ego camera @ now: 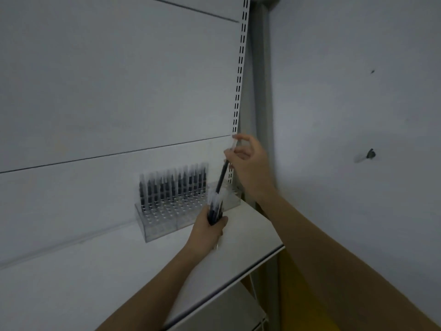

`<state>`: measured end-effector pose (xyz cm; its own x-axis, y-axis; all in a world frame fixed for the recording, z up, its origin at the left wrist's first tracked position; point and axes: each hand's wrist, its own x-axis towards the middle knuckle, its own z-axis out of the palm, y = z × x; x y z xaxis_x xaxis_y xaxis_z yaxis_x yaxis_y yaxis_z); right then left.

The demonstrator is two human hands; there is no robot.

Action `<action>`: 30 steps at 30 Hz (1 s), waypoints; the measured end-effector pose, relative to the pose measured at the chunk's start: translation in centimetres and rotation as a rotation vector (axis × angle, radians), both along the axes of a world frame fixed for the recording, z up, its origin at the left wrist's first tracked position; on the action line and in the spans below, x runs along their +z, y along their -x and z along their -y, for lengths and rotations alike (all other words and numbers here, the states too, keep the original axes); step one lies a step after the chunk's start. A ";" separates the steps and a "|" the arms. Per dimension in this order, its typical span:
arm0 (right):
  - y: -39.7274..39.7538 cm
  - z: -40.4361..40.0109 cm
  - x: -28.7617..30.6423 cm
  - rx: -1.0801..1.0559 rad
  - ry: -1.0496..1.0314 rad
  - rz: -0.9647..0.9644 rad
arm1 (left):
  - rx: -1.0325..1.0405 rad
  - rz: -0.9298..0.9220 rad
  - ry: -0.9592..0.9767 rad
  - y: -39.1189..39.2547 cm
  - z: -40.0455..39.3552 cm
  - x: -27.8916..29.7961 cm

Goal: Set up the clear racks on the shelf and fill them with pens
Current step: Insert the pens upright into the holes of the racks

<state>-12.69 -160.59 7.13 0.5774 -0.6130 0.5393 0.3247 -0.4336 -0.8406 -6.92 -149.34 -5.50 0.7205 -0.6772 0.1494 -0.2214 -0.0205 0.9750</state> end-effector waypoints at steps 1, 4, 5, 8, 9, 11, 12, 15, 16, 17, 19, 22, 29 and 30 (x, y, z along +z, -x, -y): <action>-0.9 0.9 0.0 -0.010 -0.019 0.045 | 0.021 -0.025 0.017 -0.4 0.7 -0.2; -4.0 3.7 -0.6 -0.029 -0.024 0.135 | 0.113 -0.095 0.066 -1.4 2.3 -0.8; -5.1 4.7 -1.0 -0.031 -0.002 0.128 | 0.153 -0.128 0.084 -1.6 2.6 -0.9; -8.1 7.1 -2.7 0.012 0.140 0.015 | 0.269 -0.250 0.146 -1.7 3.0 -1.0; -8.8 7.8 -3.4 0.046 0.181 -0.023 | 0.301 -0.284 0.163 -1.7 3.1 -1.0; -10.1 9.1 -4.5 0.099 0.215 -0.057 | 0.351 -0.317 0.182 -1.7 3.5 -0.9; -10.6 9.6 -5.0 0.119 0.212 -0.055 | 0.373 -0.319 0.187 -1.7 3.9 -0.8; -12.0 10.8 -6.0 0.171 0.215 -0.053 | 0.429 -0.293 0.195 -1.1 5.0 -0.8; -12.6 11.1 -6.3 0.201 0.223 -0.059 | 0.441 -0.280 0.200 -0.8 5.2 -0.9; -12.9 11.2 -6.5 0.214 0.226 -0.059 | 0.433 -0.266 0.189 -0.7 5.3 -1.0; -13.2 11.4 -6.8 0.232 0.233 -0.048 | 0.414 -0.233 0.155 -0.8 5.2 -1.3; -13.4 11.9 -6.8 0.261 0.266 -0.039 | 0.428 -0.227 0.160 -1.4 5.2 -1.7; -13.5 11.5 -7.0 0.187 0.312 -0.028 | 0.408 -0.272 0.206 -2.0 5.0 -2.5; -13.5 11.3 -6.9 0.187 0.336 -0.036 | 0.406 -0.274 0.227 -2.1 4.9 -2.5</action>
